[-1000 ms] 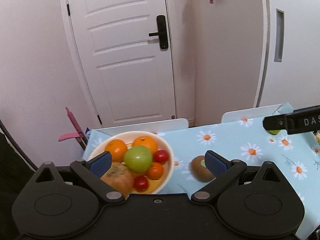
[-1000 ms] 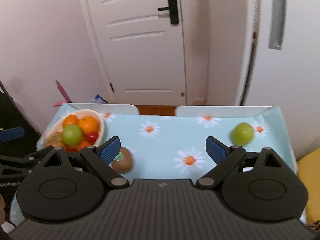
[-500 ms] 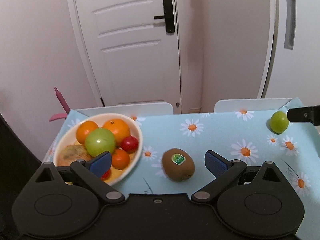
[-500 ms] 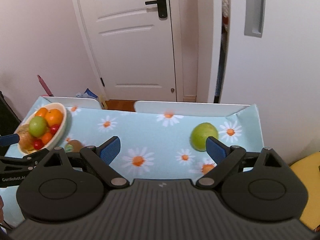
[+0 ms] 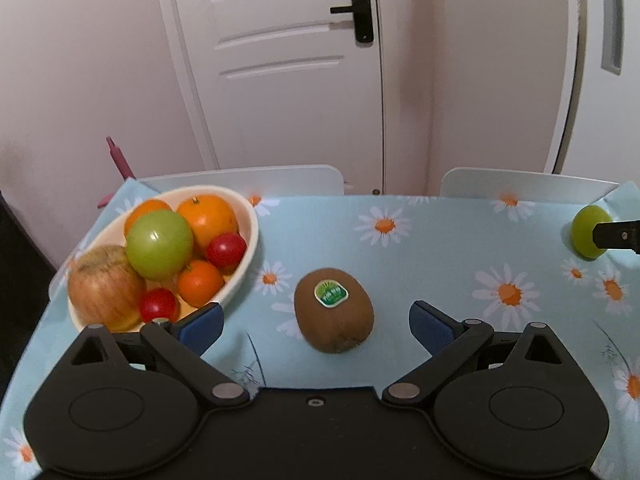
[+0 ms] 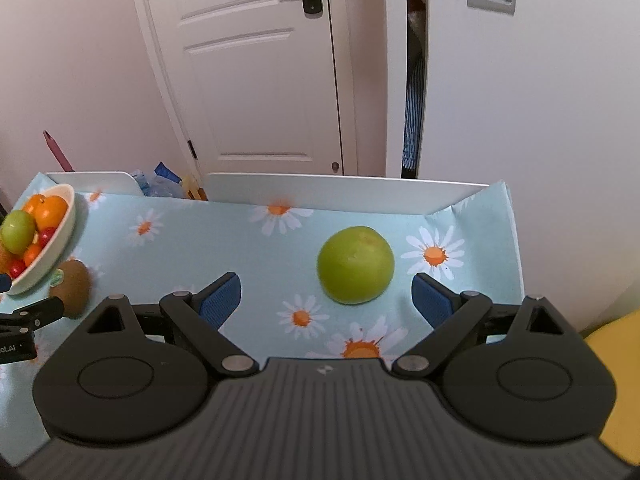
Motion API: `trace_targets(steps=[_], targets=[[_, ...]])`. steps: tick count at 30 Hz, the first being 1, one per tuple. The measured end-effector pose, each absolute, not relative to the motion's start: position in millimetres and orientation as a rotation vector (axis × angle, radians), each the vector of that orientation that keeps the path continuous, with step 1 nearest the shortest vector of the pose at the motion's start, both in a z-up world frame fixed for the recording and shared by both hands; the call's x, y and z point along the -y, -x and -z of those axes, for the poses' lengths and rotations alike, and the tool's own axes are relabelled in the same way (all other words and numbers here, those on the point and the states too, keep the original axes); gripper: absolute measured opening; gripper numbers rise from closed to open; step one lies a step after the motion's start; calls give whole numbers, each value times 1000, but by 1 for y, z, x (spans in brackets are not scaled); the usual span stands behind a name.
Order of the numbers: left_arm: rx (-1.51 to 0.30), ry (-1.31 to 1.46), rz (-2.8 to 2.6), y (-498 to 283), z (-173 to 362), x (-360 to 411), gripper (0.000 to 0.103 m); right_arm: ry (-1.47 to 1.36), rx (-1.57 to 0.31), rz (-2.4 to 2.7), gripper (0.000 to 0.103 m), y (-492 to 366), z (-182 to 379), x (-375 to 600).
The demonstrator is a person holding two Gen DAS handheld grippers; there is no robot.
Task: Organize fruits
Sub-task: 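Grasp the kiwi with the left gripper while the right gripper grasps the green pomelo, then carry both fruits to the cream bowl while the left gripper opens to drop the kiwi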
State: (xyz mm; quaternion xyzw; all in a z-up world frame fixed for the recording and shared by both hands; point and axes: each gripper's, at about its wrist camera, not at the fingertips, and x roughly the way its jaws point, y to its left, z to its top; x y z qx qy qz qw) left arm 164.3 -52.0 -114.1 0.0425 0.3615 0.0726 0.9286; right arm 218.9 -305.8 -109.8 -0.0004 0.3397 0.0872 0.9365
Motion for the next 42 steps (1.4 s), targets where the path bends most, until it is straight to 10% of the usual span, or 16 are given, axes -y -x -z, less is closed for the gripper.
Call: trace_targets(steps=[18, 42], targets=[[-802, -27, -194, -195, 142, 55, 55, -4, -711, -184, 100, -249, 136, 317], [-801, -4, -221, -168, 136, 46, 51, 40, -713, -190, 74, -261, 137, 310]])
